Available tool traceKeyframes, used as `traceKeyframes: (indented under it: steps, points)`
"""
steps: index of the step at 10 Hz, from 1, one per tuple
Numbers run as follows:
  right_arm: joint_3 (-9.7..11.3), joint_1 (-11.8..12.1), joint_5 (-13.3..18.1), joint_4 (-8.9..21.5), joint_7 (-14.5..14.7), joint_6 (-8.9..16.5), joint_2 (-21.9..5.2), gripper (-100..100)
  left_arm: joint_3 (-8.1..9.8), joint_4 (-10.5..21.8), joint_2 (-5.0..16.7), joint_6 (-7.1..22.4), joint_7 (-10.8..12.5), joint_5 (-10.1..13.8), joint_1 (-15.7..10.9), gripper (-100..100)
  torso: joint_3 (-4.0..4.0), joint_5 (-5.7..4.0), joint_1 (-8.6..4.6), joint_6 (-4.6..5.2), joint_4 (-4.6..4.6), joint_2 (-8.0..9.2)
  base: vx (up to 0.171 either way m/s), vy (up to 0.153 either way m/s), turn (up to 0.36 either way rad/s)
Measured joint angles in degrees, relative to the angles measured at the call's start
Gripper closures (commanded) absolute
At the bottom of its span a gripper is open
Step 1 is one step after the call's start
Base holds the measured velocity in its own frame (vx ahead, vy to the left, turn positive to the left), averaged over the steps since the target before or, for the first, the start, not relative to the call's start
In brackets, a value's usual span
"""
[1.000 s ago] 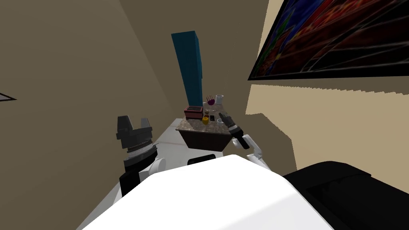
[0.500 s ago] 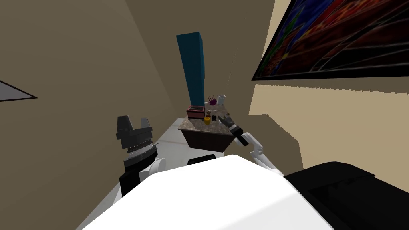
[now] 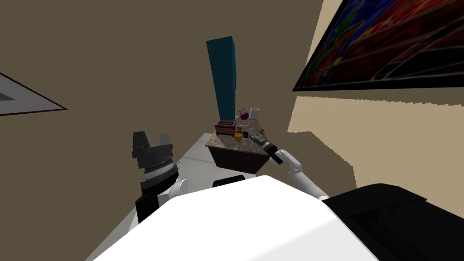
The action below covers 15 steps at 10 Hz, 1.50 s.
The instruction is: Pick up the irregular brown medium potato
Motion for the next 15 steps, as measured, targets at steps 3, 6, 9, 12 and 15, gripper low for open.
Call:
traceKeyframes:
  steps: [3, 6, 9, 12, 15]
  points:
    - [0.6, -0.7, 3.0, 3.7, 1.5, 1.0, -3.3, -100, 0.0, 0.0, 0.0, 0.0, 0.0, 0.0, 0.0, 0, -0.01, 0.0, -0.01, 0.03, 0.0, -0.01, 0.021, 0.027, 0.12]
    - [0.9, -1.1, 5.9, 7.7, 2.6, 1.9, -7.7, -100, 0.0, 0.0, 0.0, 0.0, 0.0, 0.0, 0.0, 0, -0.02, 0.01, 0.02, -0.01, 0.0, -0.03, 0.02, 0.025, 0.111]
    - [1.5, -1.4, 8.0, 11.0, 3.4, 2.8, -11.9, -100, 0.0, 0.0, 0.0, 0.0, 0.0, 0.0, 0.0, 0, -0.02, 0.0, 0.0, 0.02, -0.01, -0.04, 0.026, 0.027, 0.141]
    - [2.0, -1.5, 10.7, 16.4, 5.1, 2.5, -16.5, -100, 0.01, 0.0, 0.0, 0.0, 0.0, 0.0, 0.0, 0, -0.05, 0.01, 0.04, 0.05, -0.02, -0.08, 0.038, 0.033, 0.181]
    - [2.7, -0.7, 12.8, 20.6, 6.3, 2.6, -21.5, -100, 0.01, 0.0, 0.0, 0.0, 0.0, 0.0, 0.0, 0, -0.05, 0.02, 0.06, 0.04, -0.02, -0.08, 0.043, 0.037, 0.217]
